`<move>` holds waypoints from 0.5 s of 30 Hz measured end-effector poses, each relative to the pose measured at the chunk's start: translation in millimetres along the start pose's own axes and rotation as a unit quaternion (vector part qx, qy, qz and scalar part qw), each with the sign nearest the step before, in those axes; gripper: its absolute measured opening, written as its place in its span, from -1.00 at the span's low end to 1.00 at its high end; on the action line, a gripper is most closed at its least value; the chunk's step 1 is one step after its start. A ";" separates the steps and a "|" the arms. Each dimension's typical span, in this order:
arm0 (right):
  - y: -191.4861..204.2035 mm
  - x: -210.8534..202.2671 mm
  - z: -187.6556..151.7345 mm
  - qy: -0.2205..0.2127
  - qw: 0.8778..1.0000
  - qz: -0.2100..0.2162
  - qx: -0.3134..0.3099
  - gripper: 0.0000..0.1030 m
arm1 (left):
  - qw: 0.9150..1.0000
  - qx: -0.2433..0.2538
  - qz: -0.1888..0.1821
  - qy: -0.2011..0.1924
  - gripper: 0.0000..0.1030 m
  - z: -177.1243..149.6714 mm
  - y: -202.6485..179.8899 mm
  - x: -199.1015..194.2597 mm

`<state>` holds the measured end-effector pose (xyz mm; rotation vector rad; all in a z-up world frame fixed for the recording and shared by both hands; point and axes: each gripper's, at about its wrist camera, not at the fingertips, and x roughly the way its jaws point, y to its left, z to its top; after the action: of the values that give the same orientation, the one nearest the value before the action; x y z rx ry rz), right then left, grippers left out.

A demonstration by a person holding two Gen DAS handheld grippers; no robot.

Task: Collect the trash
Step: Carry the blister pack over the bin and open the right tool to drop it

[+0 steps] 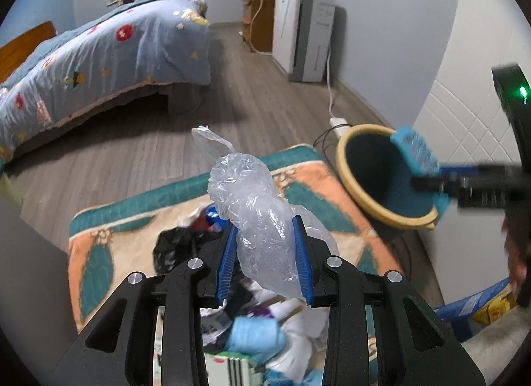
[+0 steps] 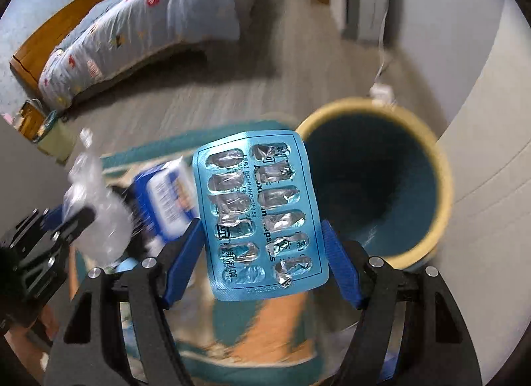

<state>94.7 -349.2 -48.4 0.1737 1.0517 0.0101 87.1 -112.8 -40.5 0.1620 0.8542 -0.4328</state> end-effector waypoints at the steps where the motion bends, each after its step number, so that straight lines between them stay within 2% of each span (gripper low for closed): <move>1: -13.0 -2.1 6.9 -0.012 1.000 -0.019 0.000 0.37 | 1.000 0.005 0.000 -0.003 -0.33 1.6 -4.3 0.8; 4: -53.9 2.0 9.7 -0.025 0.998 -0.052 0.024 0.37 | 1.000 0.020 -0.010 -0.008 -0.33 12.2 -25.2 9.0; 8: -90.9 13.2 14.4 -0.035 0.996 -0.075 0.044 0.38 | 0.999 0.034 -0.033 -0.009 -0.33 27.6 -53.4 27.3; 15: -122.8 26.9 10.9 -0.017 0.993 -0.079 0.084 0.38 | 0.992 0.098 -0.070 0.026 -0.33 47.7 -121.8 84.3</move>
<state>108.4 -469.4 -84.5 0.2409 1.0294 -0.2238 116.2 -263.0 -69.4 0.2957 0.8769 -0.6467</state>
